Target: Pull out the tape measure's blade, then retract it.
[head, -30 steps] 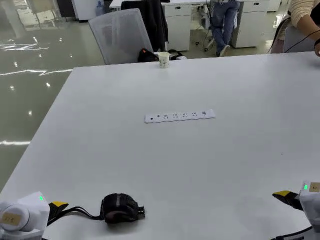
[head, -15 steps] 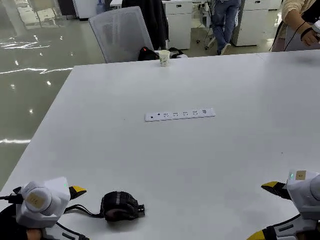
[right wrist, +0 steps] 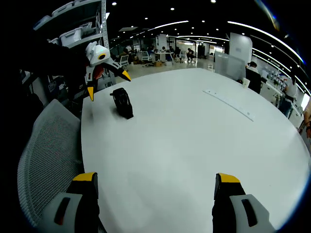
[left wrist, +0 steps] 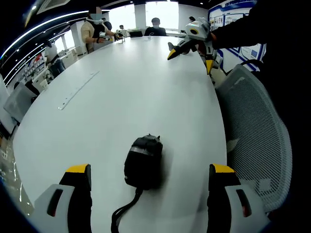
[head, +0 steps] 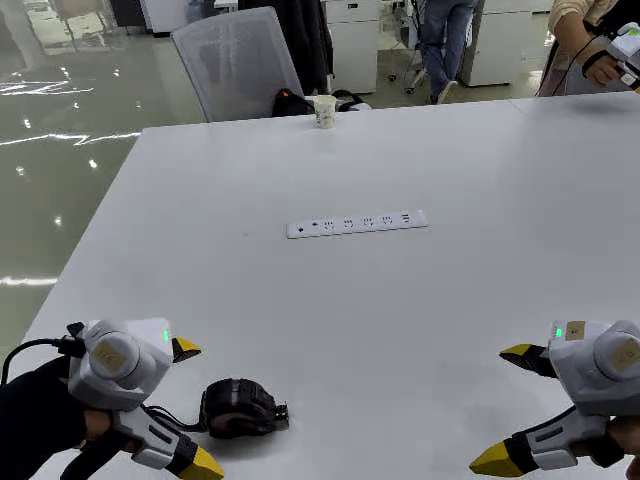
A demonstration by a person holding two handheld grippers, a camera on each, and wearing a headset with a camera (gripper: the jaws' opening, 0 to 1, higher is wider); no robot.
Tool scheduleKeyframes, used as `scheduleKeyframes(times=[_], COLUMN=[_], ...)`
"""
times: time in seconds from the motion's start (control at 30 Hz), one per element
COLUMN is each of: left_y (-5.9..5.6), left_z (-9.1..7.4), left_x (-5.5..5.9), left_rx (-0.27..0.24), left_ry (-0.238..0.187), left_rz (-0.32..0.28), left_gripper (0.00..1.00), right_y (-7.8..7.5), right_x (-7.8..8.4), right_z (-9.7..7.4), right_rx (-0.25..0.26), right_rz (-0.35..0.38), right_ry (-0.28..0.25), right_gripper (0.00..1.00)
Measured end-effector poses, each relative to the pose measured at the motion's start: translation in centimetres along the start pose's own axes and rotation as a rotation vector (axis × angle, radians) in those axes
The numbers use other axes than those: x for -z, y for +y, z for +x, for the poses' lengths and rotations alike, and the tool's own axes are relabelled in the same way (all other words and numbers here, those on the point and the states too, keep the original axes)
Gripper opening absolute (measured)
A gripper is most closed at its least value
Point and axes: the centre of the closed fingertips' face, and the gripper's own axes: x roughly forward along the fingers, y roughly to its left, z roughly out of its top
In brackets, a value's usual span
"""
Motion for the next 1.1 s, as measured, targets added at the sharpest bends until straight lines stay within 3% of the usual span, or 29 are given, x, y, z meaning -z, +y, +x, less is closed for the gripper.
scheduleKeyframes(times=[0.13, 0.43, 0.8, 0.93, 1.1], left_y=[0.7, 0.7, 0.2, 0.1, 0.3], left_z=[0.8, 2.1, 3.0, 3.5, 3.9], left_x=[0.2, 0.6, 0.0, -0.1, 0.4], left_rx=[0.005, 0.059, 0.098, 0.116, 0.124], left_ry=[0.053, 0.14, 0.15, 0.155, 0.191], left_rz=[0.011, 0.02, -0.003, 0.048, 0.088], left_gripper=[0.97, 0.9, 0.76, 0.73, 0.67], right_y=[0.4, 0.8, 0.6, 0.7, 0.7], right_x=[-0.6, -2.0, -2.9, -3.5, -4.2], right_z=[0.6, 1.5, 3.2, 3.7, 4.4], right_rx=[-0.017, -0.053, -0.087, -0.094, -0.102], right_rz=[-0.029, -0.075, -0.094, -0.106, -0.123], right_ry=[-0.004, -0.011, 0.005, 0.011, 0.011], right_gripper=[0.99, 1.0, 1.0, 1.0, 1.0])
